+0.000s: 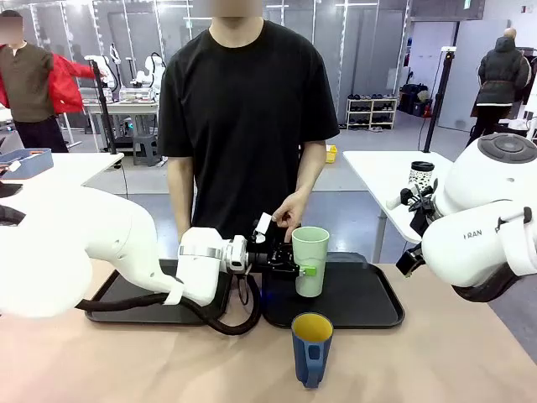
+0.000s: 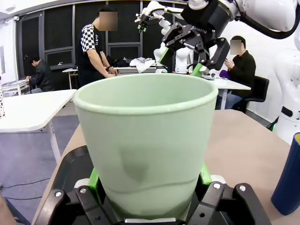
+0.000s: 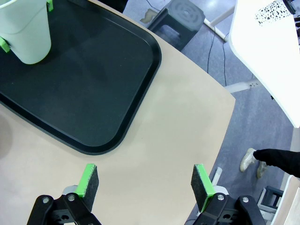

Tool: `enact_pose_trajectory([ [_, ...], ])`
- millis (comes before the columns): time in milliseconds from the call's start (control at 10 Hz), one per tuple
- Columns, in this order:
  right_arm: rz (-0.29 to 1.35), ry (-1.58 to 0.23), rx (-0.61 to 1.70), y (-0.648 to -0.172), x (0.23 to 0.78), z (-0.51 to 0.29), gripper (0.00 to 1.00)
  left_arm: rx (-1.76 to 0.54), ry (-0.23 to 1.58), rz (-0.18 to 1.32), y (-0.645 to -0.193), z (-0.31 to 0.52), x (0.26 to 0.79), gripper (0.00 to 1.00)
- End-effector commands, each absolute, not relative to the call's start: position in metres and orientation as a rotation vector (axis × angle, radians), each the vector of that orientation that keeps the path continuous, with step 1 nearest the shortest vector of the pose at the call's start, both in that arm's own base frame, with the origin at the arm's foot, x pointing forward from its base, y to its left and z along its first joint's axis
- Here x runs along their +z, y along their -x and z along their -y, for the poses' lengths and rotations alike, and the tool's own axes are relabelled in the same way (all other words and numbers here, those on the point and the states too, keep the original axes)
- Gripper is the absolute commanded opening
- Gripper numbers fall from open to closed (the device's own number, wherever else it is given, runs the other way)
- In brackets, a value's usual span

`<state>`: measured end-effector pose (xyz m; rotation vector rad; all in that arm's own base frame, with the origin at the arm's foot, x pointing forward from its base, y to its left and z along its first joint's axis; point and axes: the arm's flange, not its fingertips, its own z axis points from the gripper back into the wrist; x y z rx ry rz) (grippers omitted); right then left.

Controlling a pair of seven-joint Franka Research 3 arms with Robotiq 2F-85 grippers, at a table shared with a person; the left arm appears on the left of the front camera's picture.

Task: Sort and store the cups by type.
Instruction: Place the picked Reusable plastic cup into the Flat Tray indicated by the person.

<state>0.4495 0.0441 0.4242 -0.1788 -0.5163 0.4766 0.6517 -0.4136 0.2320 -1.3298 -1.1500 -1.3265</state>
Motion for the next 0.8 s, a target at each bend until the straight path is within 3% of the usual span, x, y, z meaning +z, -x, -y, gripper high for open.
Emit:
enact_pose_trajectory([
  [0,0.520,0.180,0.478,-0.450,0.423,-0.044,1.00,-1.333,1.299,1.131,-0.666,0.420,0.225,0.86],
  [700,0.520,0.180,0.478,-0.450,0.423,-0.044,1.00,-1.363,1.282,1.108,-0.665,0.418,0.213,0.86],
])
